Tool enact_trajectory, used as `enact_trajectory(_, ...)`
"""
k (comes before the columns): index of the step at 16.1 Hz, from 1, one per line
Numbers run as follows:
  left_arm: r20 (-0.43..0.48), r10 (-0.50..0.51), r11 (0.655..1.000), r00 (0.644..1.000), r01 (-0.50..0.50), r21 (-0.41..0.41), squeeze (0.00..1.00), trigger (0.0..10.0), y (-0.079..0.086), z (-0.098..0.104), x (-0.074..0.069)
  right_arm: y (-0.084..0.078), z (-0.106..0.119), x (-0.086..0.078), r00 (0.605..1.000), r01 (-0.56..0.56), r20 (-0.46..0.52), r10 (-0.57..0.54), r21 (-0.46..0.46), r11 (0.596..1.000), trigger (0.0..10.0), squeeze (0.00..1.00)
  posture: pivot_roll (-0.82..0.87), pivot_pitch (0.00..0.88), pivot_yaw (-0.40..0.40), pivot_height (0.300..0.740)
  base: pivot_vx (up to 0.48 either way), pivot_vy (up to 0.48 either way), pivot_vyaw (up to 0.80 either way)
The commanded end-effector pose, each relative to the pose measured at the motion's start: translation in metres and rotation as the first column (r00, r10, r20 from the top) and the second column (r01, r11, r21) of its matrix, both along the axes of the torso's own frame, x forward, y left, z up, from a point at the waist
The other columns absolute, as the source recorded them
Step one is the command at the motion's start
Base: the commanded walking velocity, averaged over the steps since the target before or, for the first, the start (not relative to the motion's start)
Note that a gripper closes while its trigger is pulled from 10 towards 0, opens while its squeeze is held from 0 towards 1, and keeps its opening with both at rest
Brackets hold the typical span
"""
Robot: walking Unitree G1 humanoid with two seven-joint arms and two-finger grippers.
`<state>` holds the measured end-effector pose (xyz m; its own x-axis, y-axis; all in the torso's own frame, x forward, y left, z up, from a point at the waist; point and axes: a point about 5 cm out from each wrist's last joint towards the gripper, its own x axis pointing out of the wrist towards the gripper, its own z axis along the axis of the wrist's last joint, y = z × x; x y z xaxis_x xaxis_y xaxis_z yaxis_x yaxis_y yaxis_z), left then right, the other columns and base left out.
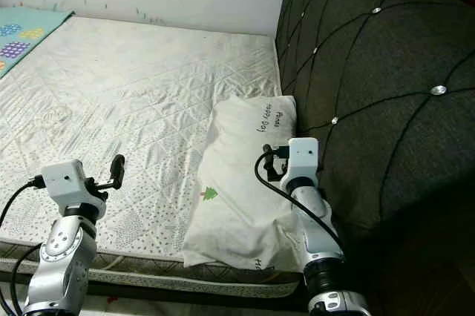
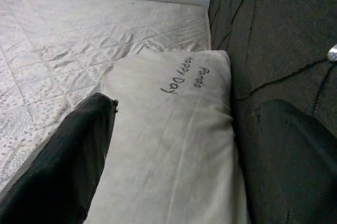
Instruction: Clean up the room
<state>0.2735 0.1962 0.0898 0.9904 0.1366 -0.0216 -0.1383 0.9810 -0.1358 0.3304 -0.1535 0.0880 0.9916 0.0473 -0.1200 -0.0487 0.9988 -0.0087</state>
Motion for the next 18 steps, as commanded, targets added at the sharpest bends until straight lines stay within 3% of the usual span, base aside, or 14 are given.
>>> enact_trajectory(1, -0.004, 0.0, 1.0, 1.0, 0.0, 0.009, 0.0, 10.0, -0.002, 0.001, -0.004, 0.003, 0.0, -0.002, 1.0, -0.008, 0.003, 0.008, -0.003, 1.0, 10.0, 0.0, -0.05, 0.0, -0.058, 0.74, 0.0, 0.0, 0.0)
enact_trajectory(5, -0.032, -0.023, 1.0, 0.999, 0.023, 0.004, 0.0, 10.0, -0.01, -0.008, -0.005, 0.007, 0.002, 0.0, 1.0, -0.003, 0.012, 0.003, 0.038, 0.999, 10.0, 0.0, -0.05, 0.0, -0.04, 0.74, 0.0, 0.0, 0.0)
enact_trajectory(8, -0.04, -0.025, 1.0, 0.999, 0.024, -0.01, 0.0, 10.0, -0.012, -0.01, -0.004, 0.004, -0.002, -0.001, 1.0, 0.015, 0.002, -0.015, 0.045, 0.999, 10.0, 0.0, -0.05, 0.0, -0.021, 0.74, 0.0, 0.0, -0.67)
enact_trajectory(13, -0.022, -0.036, 0.999, 0.999, 0.036, -0.024, 0.0, 10.0, -0.017, -0.008, 0.011, 0.008, 0.005, 0.008, 0.999, -0.001, 0.034, -0.001, 0.041, 0.999, 10.0, 0.0, -0.07, 0.0, -0.019, 0.74, 0.0, 0.0, -0.28)
enact_trajectory(18, -0.02, -0.01, 0.999, 1.0, 0.009, -0.034, 0.0, 10.0, -0.013, -0.009, 0.006, 0.008, 0.007, 0.006, 0.997, -0.057, 0.056, 0.054, 0.048, 0.997, 10.0, 0.0, -0.07, 0.0, -0.032, 0.74, 0.0, 0.316, 0.0)
